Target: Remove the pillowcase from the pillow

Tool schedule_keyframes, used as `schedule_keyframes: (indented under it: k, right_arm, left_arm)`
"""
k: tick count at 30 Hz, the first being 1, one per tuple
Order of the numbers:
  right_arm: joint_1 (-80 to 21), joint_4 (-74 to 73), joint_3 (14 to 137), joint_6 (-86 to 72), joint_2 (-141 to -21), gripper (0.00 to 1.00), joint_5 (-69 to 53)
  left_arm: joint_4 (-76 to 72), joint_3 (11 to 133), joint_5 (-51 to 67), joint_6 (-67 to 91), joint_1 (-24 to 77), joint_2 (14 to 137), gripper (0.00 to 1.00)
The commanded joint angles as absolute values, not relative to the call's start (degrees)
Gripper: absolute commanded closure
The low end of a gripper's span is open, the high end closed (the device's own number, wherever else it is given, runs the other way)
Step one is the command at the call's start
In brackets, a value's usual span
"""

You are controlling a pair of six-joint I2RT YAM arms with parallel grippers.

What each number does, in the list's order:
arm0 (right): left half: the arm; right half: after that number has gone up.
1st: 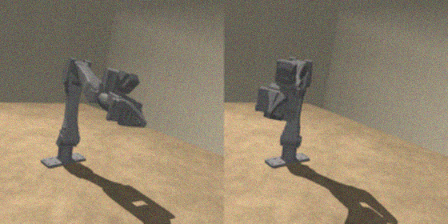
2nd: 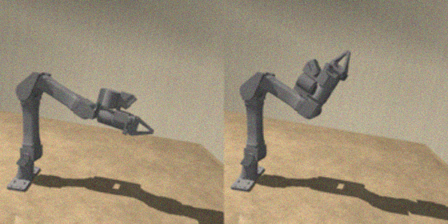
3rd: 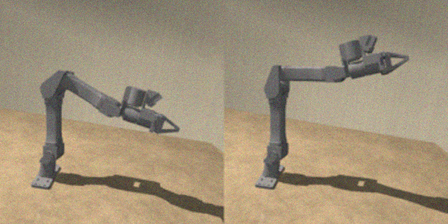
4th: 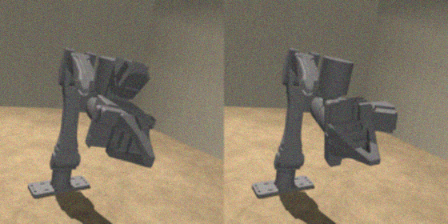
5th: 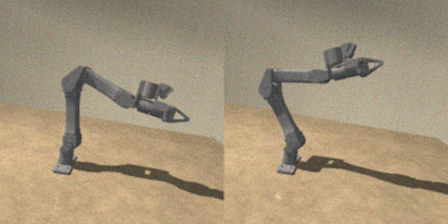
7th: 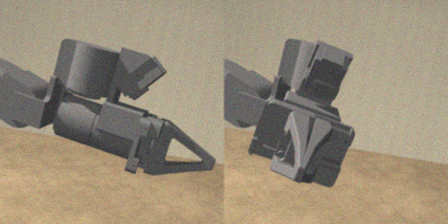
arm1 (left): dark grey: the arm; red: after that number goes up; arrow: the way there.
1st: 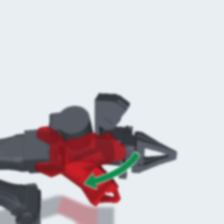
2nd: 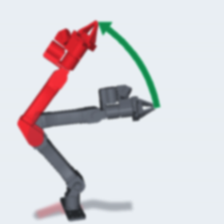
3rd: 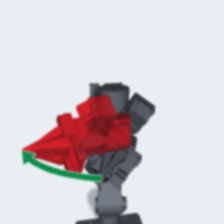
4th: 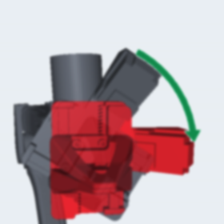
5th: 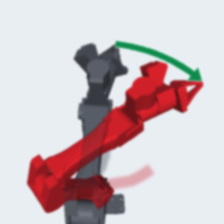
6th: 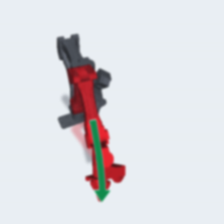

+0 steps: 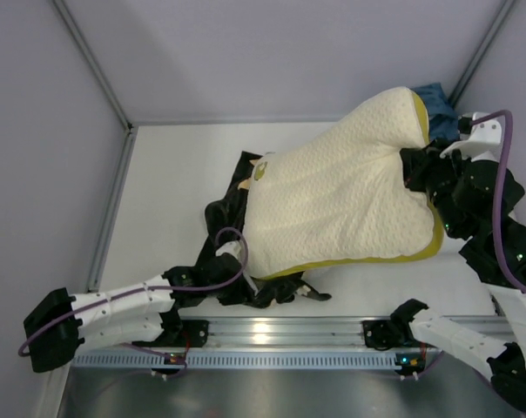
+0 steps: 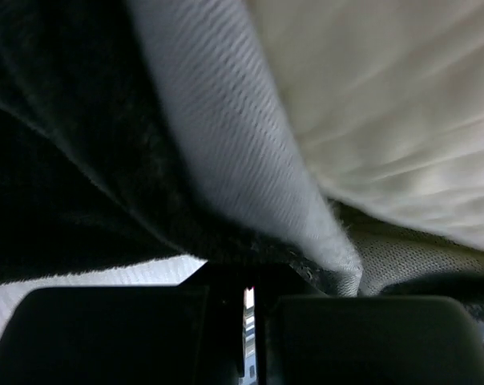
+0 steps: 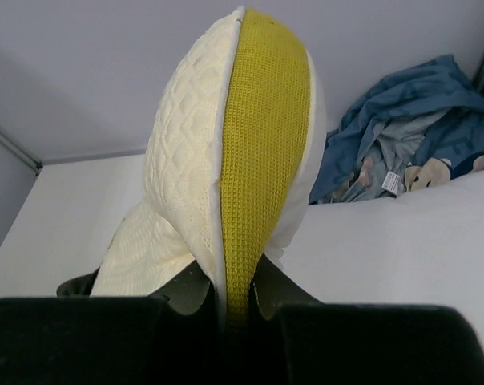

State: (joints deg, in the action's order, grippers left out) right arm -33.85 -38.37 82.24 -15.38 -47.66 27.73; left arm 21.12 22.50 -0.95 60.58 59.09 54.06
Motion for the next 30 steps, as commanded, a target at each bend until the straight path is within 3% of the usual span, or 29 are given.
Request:
schedule_keyframes:
  k: [1, 8, 11, 14, 15, 17, 20, 24, 30]
  right_arm:
    - [-33.66, -25.4, 91.13, -12.84, -46.76, 1.0, 36.56]
    - [-33.66, -23.91, 97.82, -13.18, -45.79, 1.0, 34.55]
    - [-33.66, -24.08, 95.03, -15.38, -44.21, 1.0, 31.03]
    - [-33.66, -24.08, 91.77, -18.1, -42.89, 1.0, 26.73]
    - [-33.66, -24.08, 91.15, -18.63, -42.72, 1.0, 25.67]
    - [-33.66, -24.08, 89.83, -20.21, -42.28, 1.0, 23.12]
    - [-33.66, -24.08, 88.95, -21.01, -42.19, 1.0, 20.31]
    - [-33.66, -24.26, 87.63, -21.97, -42.36, 1.0, 16.27]
    - [-33.66, -24.26, 83.42, -24.6, -44.64, 1.0, 6.35]
  left_arm:
    - [19.69, 19.34, -4.13, 66.53, 59.94, 48.97, 1.0]
    - [21.61, 21.08, -10.44, 69.17, 59.85, 48.77, 1.0]
    - [21.8, 24.68, -13.17, 69.34, 59.68, 53.77, 0.88]
    - [16.72, 26.97, -12.23, 67.16, 56.44, 61.24, 0.68]
    - [11.13, 27.16, -10.3, 63.67, 54.69, 65.96, 0.67]
    - [6.7, 27.68, -2.14, 61.71, 46.96, 71.34, 0.71]
    - [-2.63, 29.17, 10.71, 58.45, 35.09, 82.68, 1.0]
    - [3.14, 39.35, 11.08, 54.07, 24.28, 93.75, 1.0]
    - [17.12, 65.18, 9.67, 48.26, 8.9, 105.28, 1.0]
